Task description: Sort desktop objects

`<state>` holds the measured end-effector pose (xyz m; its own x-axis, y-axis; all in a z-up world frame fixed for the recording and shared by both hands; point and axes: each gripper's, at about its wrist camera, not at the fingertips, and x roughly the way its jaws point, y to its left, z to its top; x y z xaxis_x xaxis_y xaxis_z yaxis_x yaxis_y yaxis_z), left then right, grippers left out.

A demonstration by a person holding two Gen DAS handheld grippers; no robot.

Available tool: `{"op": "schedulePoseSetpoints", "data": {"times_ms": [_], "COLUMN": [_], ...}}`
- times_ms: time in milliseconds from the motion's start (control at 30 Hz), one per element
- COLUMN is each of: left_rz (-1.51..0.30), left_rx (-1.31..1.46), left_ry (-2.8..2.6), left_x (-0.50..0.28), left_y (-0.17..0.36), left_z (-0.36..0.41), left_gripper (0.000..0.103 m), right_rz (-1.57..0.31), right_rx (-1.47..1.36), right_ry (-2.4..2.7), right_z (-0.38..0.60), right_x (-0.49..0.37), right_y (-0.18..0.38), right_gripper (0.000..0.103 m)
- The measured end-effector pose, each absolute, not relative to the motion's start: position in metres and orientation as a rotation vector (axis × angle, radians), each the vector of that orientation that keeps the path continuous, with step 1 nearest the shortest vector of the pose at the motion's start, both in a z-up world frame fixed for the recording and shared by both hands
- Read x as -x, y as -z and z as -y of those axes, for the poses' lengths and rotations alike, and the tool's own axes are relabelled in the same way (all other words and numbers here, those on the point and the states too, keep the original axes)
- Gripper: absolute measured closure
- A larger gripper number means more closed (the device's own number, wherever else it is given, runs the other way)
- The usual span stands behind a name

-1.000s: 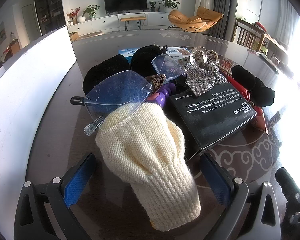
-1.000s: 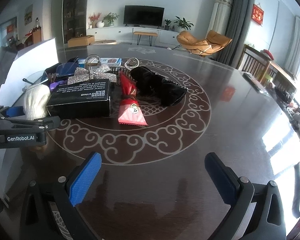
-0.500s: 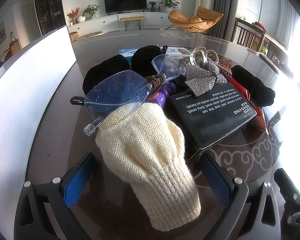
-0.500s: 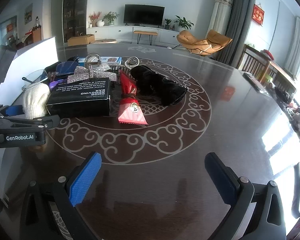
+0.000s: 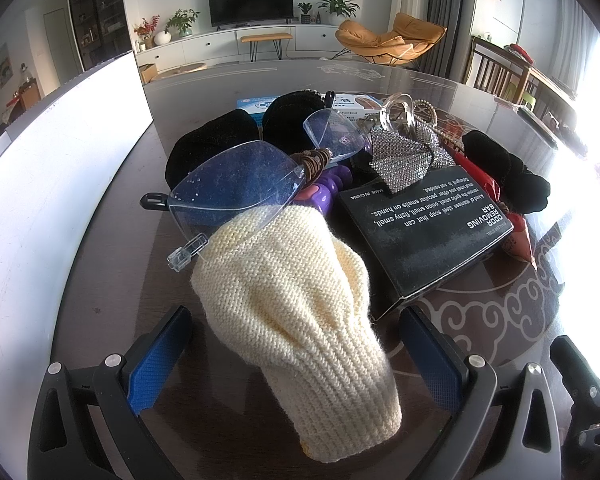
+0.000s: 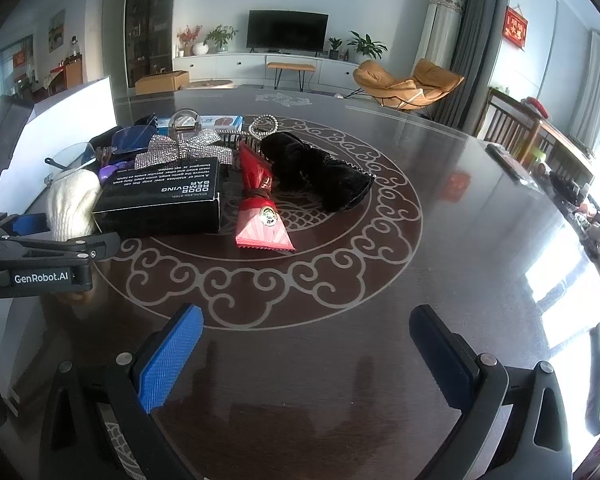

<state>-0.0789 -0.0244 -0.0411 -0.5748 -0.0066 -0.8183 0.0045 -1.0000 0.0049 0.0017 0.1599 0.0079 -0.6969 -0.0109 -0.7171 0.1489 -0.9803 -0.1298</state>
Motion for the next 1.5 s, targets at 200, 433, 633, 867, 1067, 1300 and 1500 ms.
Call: {"op": "schedulePoseSetpoints", "data": {"times_ms": [200,433,633,867,1067,1300,1500], "left_rz": [0.004,0.003,0.003,0.003,0.003,0.003,0.003], "left_rx": [-1.446,-1.445,-1.445,-1.445,-1.445,-1.444,-1.444], "left_ry": [2.782,2.782,2.782,2.782,2.782,2.782,2.782], "left_x": [0.0789,0.0789,0.0790,0.0793,0.0793,0.0793,0.0793], "left_y": [0.0412,0.0414,0.0414,0.0415,0.0415,0.0416,0.0417], "left_z": [0.0244,0.0245,0.0245,0.0245,0.0245,0.0245,0.0245], "left_gripper": [0.000,0.000,0.000,0.000,0.000,0.000,0.000], "right_rz": [-0.274,-0.258,-0.261,-0.251,-0.245,-0.238,-0.241], "right_rx": [-1.184,-1.177,-1.179,-1.174,-1.171,-1.168,-1.168], "right_ry": [2.803,2.805,2.801,2.803,2.800,2.803,2.801], "right_z": [-0.1589,-0.1616,-0.1617,-0.1627,-0.1633,-0.1648,-0.1652], "right_x": [-0.0011,-0.0018,-0.0013,-0.0013,-0.0015,-0.0018,-0.0029], "right_y": [-0.0080,-0.0080,-0.0073,-0.0077,-0.0077,-0.0085,-0.0095], "right_gripper": [0.000,0.000,0.000,0.000,0.000,0.000,0.000]}}
